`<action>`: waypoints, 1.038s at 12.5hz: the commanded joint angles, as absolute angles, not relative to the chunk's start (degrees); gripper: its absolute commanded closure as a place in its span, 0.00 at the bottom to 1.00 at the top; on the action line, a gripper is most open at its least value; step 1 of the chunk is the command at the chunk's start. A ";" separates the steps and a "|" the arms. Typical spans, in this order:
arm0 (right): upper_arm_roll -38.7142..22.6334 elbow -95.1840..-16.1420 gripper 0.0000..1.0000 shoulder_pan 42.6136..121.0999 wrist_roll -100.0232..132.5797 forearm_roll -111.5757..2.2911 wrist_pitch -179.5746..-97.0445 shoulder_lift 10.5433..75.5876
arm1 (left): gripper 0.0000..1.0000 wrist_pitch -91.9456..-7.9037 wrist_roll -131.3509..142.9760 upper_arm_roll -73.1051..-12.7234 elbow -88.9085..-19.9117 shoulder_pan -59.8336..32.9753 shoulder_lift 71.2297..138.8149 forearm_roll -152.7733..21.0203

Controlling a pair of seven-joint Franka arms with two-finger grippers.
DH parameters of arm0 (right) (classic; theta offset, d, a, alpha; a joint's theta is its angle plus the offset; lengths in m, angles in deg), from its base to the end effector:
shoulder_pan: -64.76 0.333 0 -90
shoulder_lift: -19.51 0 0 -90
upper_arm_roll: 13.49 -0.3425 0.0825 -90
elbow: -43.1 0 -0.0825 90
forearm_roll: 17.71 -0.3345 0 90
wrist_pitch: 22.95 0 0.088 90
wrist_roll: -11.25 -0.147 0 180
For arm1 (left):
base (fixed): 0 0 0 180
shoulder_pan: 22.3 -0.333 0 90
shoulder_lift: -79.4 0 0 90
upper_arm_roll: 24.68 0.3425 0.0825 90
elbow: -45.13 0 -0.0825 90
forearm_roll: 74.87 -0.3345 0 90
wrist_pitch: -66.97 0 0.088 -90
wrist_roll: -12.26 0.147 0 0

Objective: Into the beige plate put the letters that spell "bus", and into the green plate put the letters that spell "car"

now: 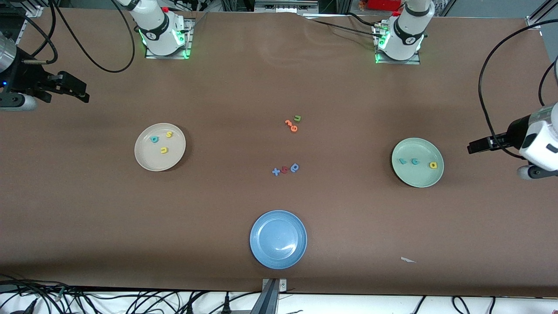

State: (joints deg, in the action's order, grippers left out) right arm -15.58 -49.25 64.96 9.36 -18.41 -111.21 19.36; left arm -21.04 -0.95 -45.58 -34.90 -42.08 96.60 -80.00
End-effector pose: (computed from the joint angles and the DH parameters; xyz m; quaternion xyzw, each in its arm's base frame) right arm 0.4962 0.0217 0.5926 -0.9994 -0.0035 0.0346 0.0048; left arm 0.5823 0.0312 0.5253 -0.9917 -0.1071 0.0712 0.0004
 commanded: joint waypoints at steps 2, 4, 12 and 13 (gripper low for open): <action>-14.72 -49.63 0.00 65.55 9.49 -18.76 -113.83 20.04 | 0.00 -20.83 1.53 -45.60 -35.56 -42.00 94.87 -78.47; -14.54 -49.54 0.00 65.72 9.31 -18.76 -114.00 20.30 | 0.01 -20.92 3.64 -45.07 -35.47 -41.12 94.61 -78.38; -13.67 -52.26 0.00 66.08 8.79 -18.94 -117.08 18.73 | 0.02 -21.09 6.20 -29.16 -37.04 -27.05 91.80 -73.99; -12.53 -53.22 0.00 66.08 8.79 -19.03 -118.48 18.72 | 0.02 -21.18 6.29 -29.16 -38.18 -26.96 91.10 -73.90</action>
